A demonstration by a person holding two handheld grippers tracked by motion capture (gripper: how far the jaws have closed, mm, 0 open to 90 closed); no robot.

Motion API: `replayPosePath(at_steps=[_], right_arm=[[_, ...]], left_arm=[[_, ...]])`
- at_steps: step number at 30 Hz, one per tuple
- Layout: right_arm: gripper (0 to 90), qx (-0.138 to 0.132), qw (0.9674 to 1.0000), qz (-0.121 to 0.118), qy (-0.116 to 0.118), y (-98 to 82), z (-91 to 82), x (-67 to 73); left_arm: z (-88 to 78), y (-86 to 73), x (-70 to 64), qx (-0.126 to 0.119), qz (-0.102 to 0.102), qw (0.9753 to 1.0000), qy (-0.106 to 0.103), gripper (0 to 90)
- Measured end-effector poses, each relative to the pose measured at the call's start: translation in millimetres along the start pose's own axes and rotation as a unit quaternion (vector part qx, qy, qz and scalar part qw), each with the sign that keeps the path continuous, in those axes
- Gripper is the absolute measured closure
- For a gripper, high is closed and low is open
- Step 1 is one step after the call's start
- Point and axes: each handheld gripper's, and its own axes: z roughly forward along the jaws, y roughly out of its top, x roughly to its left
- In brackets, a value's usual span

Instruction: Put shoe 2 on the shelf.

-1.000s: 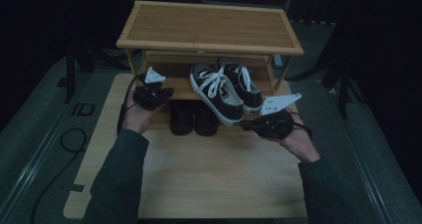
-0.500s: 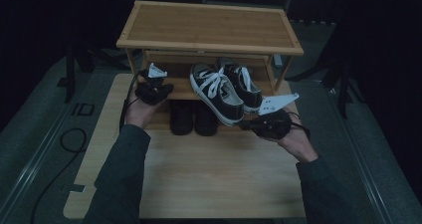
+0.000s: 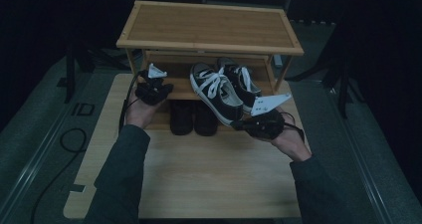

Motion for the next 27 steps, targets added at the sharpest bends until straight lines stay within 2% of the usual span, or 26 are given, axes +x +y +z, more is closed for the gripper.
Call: replayPosePath(at_steps=[9,15,18,27], right_arm=[[89.5,0.008,1.0000,-0.002,0.004,-7.7,-4.7,-1.5],[89.6,0.016,0.9998,0.009,-0.012,-15.5,-10.4,-7.8],[90.0,0.014,0.9998,0.012,-0.010,-14.9,-11.0,-9.9],[90.0,0.016,0.9999,0.004,0.001,-8.2,-3.0,-4.8]], left_arm=[[0.0,-0.5,0.4,-0.002,-0.003,1.0000,-0.001,90.0],[-0.1,-0.7,0.9,-0.002,-0.004,1.0000,-0.003,90.0],[-0.1,-0.9,0.9,-0.002,-0.005,1.0000,-0.002,90.0],[0.0,-1.5,1.1,-0.004,-0.004,1.0000,-0.003,90.0]])
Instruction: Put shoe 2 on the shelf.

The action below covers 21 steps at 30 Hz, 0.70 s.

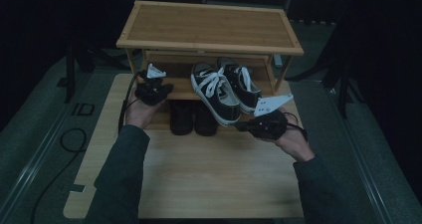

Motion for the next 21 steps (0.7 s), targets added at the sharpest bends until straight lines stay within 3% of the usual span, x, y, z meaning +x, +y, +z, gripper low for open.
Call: replayPosePath(at_steps=[10,21], right_arm=[[90.0,-0.009,0.9998,-0.013,0.013,11.8,14.3,5.7],[90.0,-0.029,0.9993,-0.007,0.021,24.5,31.5,6.3]], left_arm=[[0.2,-0.4,-1.8,-0.001,0.003,1.0000,0.004,90.0],[0.3,-0.8,-2.2,-0.003,0.000,1.0000,0.004,90.0]])
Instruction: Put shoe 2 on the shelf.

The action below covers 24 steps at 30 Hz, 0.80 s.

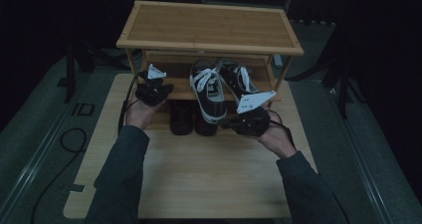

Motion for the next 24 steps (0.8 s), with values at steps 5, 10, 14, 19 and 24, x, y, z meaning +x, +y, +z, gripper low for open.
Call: replayPosePath(at_steps=[5,10,14,19,24], right_arm=[[90.0,-0.010,0.9999,0.003,-0.001,6.9,5.5,-2.4],[90.0,-0.018,0.9998,0.004,0.003,9.5,11.9,-2.1],[90.0,-0.025,0.9996,0.010,0.012,9.6,15.4,-3.5],[90.0,-0.028,0.9993,0.011,0.020,11.2,19.5,-5.3],[90.0,-0.029,0.9993,0.008,0.024,13.8,23.9,-6.1]], left_arm=[[0.3,-0.3,0.1,-0.002,-0.003,1.0000,-0.002,90.0],[0.7,-0.1,-0.4,-0.003,-0.005,1.0000,-0.003,90.0],[0.9,0.0,-0.4,-0.003,-0.005,1.0000,-0.003,90.0],[0.9,0.3,-1.2,-0.002,-0.003,1.0000,-0.001,90.0],[1.1,1.1,-2.3,0.000,-0.003,1.0000,0.002,90.0]])
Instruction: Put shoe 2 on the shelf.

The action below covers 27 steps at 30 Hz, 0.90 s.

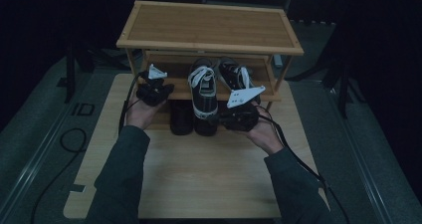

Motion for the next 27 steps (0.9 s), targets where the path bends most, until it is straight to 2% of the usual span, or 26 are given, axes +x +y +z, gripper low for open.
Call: replayPosePath(at_steps=[11,17,21,27], right_arm=[[90.0,0.003,0.9999,-0.012,-0.001,3.1,8.9,-1.0],[90.0,0.005,0.9997,-0.017,-0.016,2.7,9.7,3.1],[90.0,0.001,0.9999,-0.011,-0.011,2.3,10.0,2.1],[90.0,0.001,0.9998,-0.012,-0.014,2.0,10.3,3.1]], left_arm=[[-0.2,0.0,-2.0,0.001,0.005,1.0000,0.006,90.0],[-0.1,0.6,-2.7,0.001,0.007,1.0000,0.007,90.0],[2.7,1.5,-4.4,-0.005,-0.006,0.9999,-0.007,90.0],[7.7,5.1,-12.6,-0.006,0.000,0.9999,-0.009,90.0]])
